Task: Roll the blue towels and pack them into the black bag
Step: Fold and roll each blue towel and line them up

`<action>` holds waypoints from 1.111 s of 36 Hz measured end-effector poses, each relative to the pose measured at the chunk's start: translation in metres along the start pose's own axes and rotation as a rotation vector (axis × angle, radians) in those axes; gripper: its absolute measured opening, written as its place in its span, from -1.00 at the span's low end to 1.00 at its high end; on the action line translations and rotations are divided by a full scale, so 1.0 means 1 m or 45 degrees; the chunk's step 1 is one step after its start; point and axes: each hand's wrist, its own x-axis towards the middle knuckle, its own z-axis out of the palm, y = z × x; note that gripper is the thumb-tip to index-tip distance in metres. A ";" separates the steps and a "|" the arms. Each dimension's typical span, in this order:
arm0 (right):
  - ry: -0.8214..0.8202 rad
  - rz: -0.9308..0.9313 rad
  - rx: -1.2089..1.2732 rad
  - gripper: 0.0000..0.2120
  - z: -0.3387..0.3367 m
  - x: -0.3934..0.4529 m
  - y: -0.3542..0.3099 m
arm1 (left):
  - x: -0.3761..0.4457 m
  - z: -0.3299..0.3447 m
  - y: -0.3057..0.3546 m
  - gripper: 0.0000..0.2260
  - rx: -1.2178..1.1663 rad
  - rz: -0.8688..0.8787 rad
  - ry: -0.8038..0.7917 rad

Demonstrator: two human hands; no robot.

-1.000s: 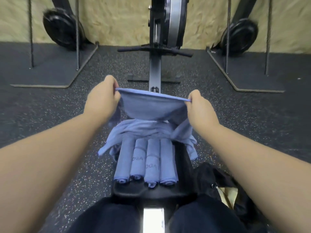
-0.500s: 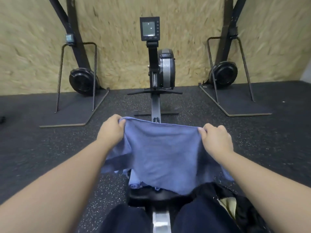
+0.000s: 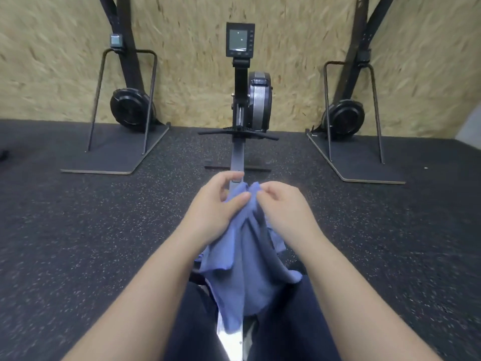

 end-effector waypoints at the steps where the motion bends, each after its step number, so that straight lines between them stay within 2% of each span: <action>1: -0.018 -0.013 0.011 -0.80 0.002 -0.006 -0.002 | -0.005 0.001 0.001 -0.68 0.049 0.022 0.003; 5: -0.091 -0.036 0.091 -0.77 0.003 -0.025 -0.001 | -0.020 -0.004 0.005 -0.72 0.177 0.086 0.025; 10: -0.156 -0.069 0.219 -0.60 0.009 -0.040 -0.001 | -0.031 -0.009 0.007 -0.79 0.251 0.116 -0.012; 18: -0.079 -0.276 0.300 -0.56 0.008 -0.049 -0.001 | -0.040 -0.009 0.018 -0.86 0.257 0.148 0.057; 23: -0.028 -0.300 0.370 -0.50 0.009 -0.053 0.001 | -0.042 -0.009 0.019 -0.93 0.232 0.139 0.058; 26: -0.043 -0.210 0.419 -0.58 0.011 -0.055 0.007 | -0.042 -0.010 0.015 -0.88 0.190 0.121 0.105; 29: -0.017 -0.155 0.278 -0.67 0.010 -0.054 0.016 | -0.041 -0.012 0.012 -0.88 0.087 0.084 0.169; 31: 0.022 -0.120 0.199 -0.67 0.008 -0.053 0.020 | -0.041 -0.011 0.014 -0.95 -0.008 0.063 0.200; 33: 0.068 -0.087 0.176 -0.66 0.008 -0.053 0.022 | -0.042 -0.010 0.017 -0.87 -0.075 0.066 0.223; 36: 0.142 -0.061 0.128 -0.66 0.008 -0.052 0.025 | -0.044 -0.009 0.021 -0.93 -0.135 0.073 0.268; 38: 0.159 -0.046 0.072 -0.76 0.008 -0.052 0.028 | -0.044 -0.011 0.020 -0.94 -0.189 0.073 0.320; 40: 0.154 -0.062 -0.056 -0.94 0.007 -0.052 0.031 | -0.044 -0.014 0.020 -0.93 -0.265 0.092 0.358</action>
